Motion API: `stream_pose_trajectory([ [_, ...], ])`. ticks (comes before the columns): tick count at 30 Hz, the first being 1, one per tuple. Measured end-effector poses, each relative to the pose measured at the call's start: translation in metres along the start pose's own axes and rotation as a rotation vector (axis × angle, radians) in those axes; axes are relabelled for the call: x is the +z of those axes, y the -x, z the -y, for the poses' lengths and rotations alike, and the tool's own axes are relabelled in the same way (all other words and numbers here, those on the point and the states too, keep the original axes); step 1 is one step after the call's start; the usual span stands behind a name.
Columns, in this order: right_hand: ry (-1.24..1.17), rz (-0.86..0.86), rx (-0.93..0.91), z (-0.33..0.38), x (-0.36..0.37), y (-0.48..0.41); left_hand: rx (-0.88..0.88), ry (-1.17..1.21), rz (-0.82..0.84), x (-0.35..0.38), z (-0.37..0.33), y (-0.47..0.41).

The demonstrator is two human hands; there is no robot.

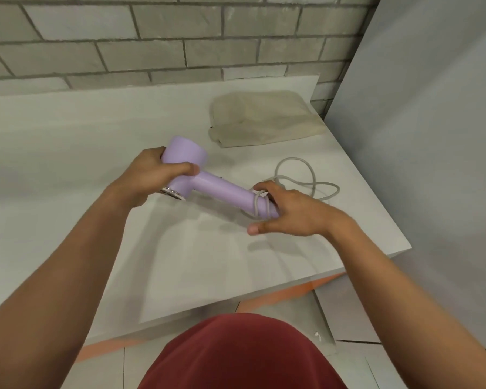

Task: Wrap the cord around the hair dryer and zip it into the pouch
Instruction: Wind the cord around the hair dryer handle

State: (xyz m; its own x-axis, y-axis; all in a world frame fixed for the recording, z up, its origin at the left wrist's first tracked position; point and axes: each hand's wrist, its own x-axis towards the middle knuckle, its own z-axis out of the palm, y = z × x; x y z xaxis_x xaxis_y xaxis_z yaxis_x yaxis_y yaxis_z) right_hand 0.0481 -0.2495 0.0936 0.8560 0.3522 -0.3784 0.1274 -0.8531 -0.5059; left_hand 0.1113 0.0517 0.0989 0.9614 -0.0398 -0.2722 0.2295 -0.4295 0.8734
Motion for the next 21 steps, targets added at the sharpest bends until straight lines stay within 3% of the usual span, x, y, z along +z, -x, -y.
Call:
stream_pose_trajectory([
  [4,-0.308,0.096,-0.05,-0.002,-0.027,0.006,0.053,0.031,0.063,-0.007,0.014,0.002],
  [8,-0.258,-0.003,-0.168,-0.01,-0.044,-0.001,0.129,0.053,0.144,-0.015,0.02,0.006],
  [16,-0.308,-0.149,-0.247,0.001,-0.041,-0.016,0.256,0.232,0.145,-0.027,0.022,0.014],
  [21,-0.235,-0.356,-0.32,0.0,-0.017,-0.031,0.301,0.274,0.137,-0.049,0.025,0.013],
])
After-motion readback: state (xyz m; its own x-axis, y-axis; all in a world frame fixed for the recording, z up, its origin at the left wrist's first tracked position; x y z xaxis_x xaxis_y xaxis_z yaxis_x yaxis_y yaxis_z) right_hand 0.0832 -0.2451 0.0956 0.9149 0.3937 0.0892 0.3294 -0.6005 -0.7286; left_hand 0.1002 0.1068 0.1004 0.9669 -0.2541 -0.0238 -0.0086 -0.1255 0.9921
